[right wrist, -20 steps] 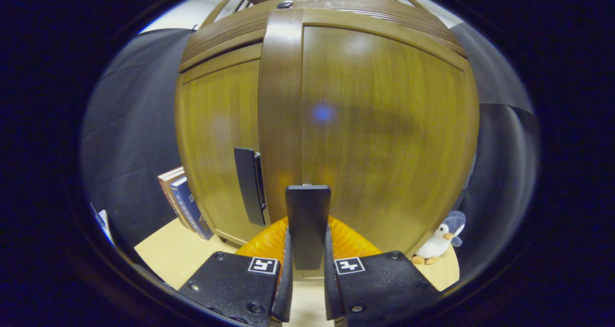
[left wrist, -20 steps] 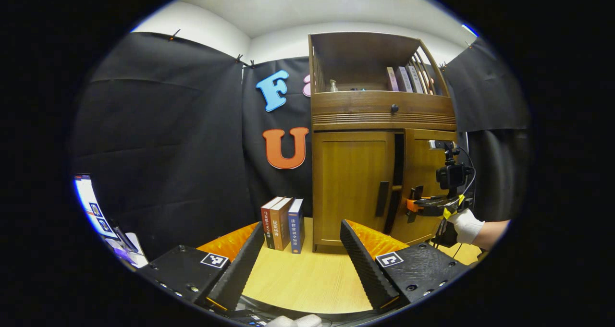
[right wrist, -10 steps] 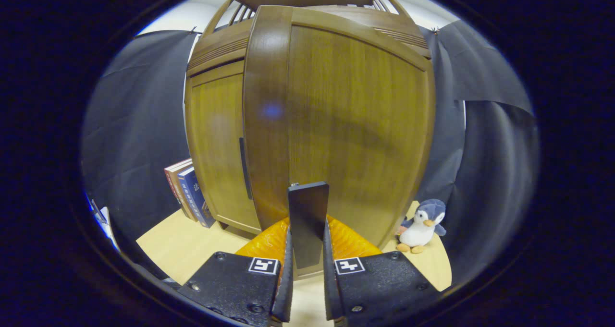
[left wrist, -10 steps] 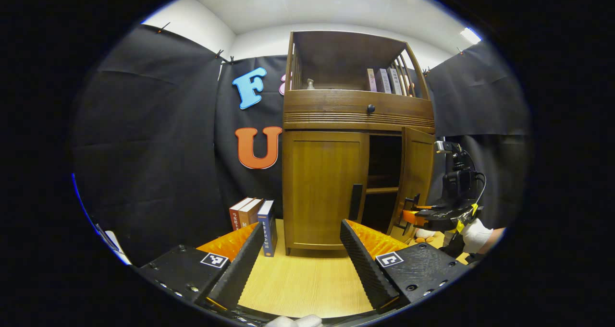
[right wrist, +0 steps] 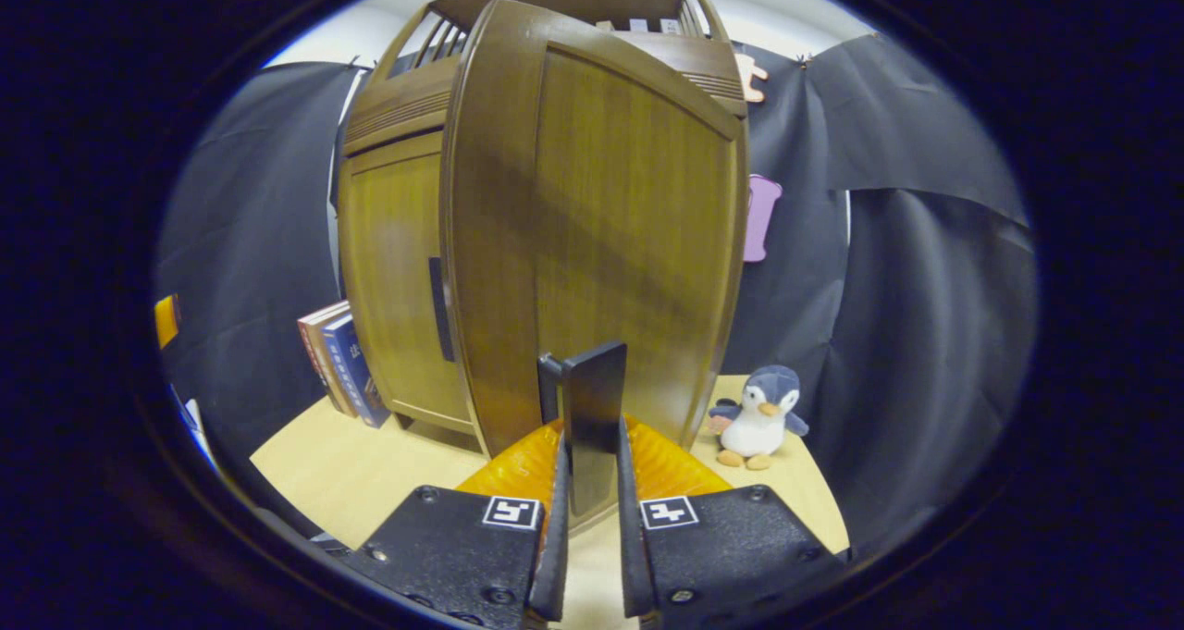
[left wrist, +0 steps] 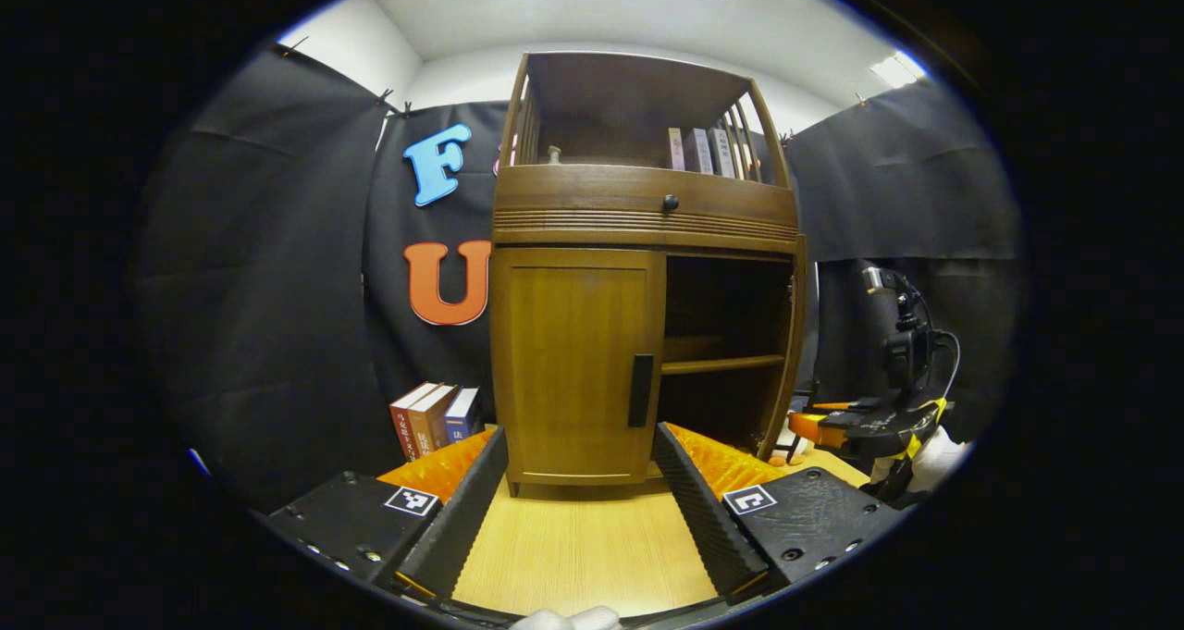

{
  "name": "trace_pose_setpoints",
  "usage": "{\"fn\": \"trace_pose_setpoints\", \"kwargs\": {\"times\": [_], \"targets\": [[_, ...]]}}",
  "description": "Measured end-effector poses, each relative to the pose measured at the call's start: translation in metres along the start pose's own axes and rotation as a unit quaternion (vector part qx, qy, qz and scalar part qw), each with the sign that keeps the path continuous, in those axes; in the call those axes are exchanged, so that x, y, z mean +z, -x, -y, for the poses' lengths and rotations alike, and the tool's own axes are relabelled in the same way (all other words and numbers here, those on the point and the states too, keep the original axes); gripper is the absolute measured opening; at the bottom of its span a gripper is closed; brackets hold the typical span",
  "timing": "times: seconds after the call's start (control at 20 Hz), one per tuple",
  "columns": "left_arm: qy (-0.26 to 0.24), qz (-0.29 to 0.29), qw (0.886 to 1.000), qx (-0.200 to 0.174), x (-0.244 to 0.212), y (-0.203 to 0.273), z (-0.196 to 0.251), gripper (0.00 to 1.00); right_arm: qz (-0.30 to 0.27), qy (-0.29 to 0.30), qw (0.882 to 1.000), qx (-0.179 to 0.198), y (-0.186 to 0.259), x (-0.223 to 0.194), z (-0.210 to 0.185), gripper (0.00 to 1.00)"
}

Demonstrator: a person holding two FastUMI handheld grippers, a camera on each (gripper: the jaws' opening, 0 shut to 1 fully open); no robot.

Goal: Open the right door of the double-door shoe cabinet with the right hand, and open the left door with the left hand.

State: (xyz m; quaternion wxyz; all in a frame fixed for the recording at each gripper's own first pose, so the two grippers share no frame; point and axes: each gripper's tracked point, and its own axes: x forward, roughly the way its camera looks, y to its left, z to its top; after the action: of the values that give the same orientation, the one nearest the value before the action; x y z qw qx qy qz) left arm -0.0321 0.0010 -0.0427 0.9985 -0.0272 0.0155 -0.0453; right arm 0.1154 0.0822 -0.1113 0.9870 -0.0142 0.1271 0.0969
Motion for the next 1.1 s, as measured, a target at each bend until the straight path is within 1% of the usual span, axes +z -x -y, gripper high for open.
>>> {"fn": "trace_pose_setpoints", "kwargs": {"times": [0.25,0.35,0.45,0.5,0.55,0.6,0.75,0.9,1.1], "targets": [[0.003,0.004,1.000,-0.029,0.000,-0.006,0.021,0.96,-0.006,-0.020,0.999,-0.031,0.020,-0.009,0.035,0.23],[0.004,0.003,0.999,-0.042,-0.002,-0.009,0.030,0.96,-0.009,-0.025,0.998,-0.048,0.027,-0.013,0.053,0.19],[0.004,0.000,0.999,-0.054,-0.004,-0.014,0.038,0.96,-0.013,-0.028,0.997,-0.077,0.035,-0.016,0.078,0.14],[0.005,0.001,0.998,-0.060,-0.003,-0.014,0.044,0.96,-0.014,-0.032,0.996,-0.087,0.037,-0.016,0.090,0.10],[0.005,0.002,0.998,-0.065,-0.002,-0.015,0.047,0.96,-0.014,-0.038,0.995,-0.091,0.040,-0.017,0.097,0.08],[0.005,0.004,0.998,-0.069,-0.002,-0.016,0.051,0.96,-0.012,-0.045,0.995,-0.088,0.042,-0.016,0.104,0.05],[0.004,0.005,0.997,-0.079,0.000,-0.020,0.059,0.95,-0.003,-0.053,0.995,-0.086,0.045,-0.020,0.124,0.04],[0.000,0.004,0.996,-0.084,-0.003,-0.023,0.063,0.96,0.002,-0.059,0.996,-0.069,0.045,-0.020,0.137,0.04],[0.001,0.001,0.996,-0.085,-0.006,-0.027,0.065,0.96,0.007,-0.050,0.998,-0.041,0.043,-0.019,0.152,0.04]]}}
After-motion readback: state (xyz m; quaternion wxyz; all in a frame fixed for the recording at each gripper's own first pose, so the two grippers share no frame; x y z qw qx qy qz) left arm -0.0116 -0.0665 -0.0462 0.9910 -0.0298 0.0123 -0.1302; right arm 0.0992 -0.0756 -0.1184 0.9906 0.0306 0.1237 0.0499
